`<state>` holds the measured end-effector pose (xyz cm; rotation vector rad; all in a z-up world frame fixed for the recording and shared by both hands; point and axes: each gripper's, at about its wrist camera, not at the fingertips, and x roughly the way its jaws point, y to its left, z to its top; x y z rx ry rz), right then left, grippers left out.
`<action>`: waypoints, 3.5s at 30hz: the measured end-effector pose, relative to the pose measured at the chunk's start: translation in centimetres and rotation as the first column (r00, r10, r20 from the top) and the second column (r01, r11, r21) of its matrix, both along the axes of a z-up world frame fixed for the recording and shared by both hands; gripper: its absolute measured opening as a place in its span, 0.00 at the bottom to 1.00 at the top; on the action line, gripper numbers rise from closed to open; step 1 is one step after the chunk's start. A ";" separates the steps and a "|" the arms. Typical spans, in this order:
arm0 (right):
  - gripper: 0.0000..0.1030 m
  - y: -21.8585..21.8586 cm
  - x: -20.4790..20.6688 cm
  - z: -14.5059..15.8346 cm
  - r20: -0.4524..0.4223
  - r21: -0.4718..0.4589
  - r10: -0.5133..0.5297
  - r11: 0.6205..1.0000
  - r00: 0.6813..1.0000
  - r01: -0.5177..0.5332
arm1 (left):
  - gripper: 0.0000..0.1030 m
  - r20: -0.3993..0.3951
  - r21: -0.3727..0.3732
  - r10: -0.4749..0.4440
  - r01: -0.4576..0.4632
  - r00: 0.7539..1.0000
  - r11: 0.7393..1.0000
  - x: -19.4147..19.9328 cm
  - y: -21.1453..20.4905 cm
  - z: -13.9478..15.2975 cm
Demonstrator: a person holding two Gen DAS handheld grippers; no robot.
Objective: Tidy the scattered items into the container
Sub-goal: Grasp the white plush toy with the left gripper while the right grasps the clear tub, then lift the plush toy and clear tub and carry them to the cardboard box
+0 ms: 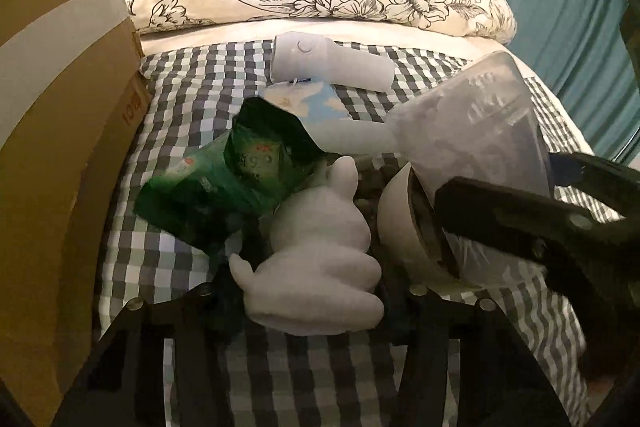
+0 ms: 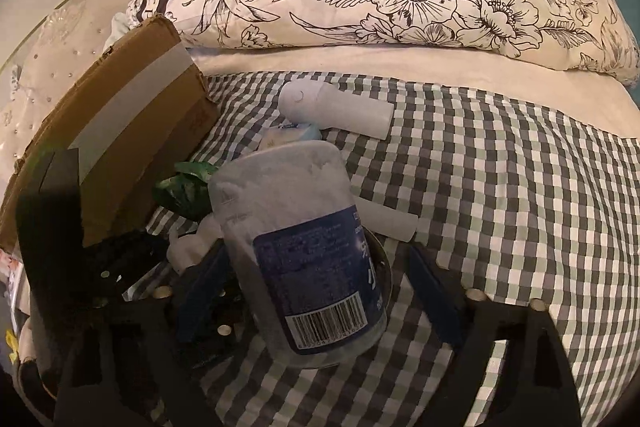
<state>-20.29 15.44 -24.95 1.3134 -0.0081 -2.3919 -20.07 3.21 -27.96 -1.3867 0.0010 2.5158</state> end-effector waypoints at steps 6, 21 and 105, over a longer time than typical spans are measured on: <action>0.66 0.0 0.4 0.2 0.012 -0.014 -0.006 1.000 1.000 0.006 | 0.50 0.016 0.026 0.019 -0.019 1.000 0.999 0.5 -0.2 0.3; 0.61 1.4 3.2 2.0 0.003 0.003 -0.067 0.998 0.998 0.067 | 0.50 -0.014 0.021 -0.001 0.001 1.000 1.000 3.1 0.2 2.5; 0.60 -6.4 24.6 28.1 -0.453 -0.153 -0.041 0.988 0.891 -0.032 | 0.50 -0.497 -0.004 0.153 -0.178 0.854 0.984 23.6 -14.1 31.8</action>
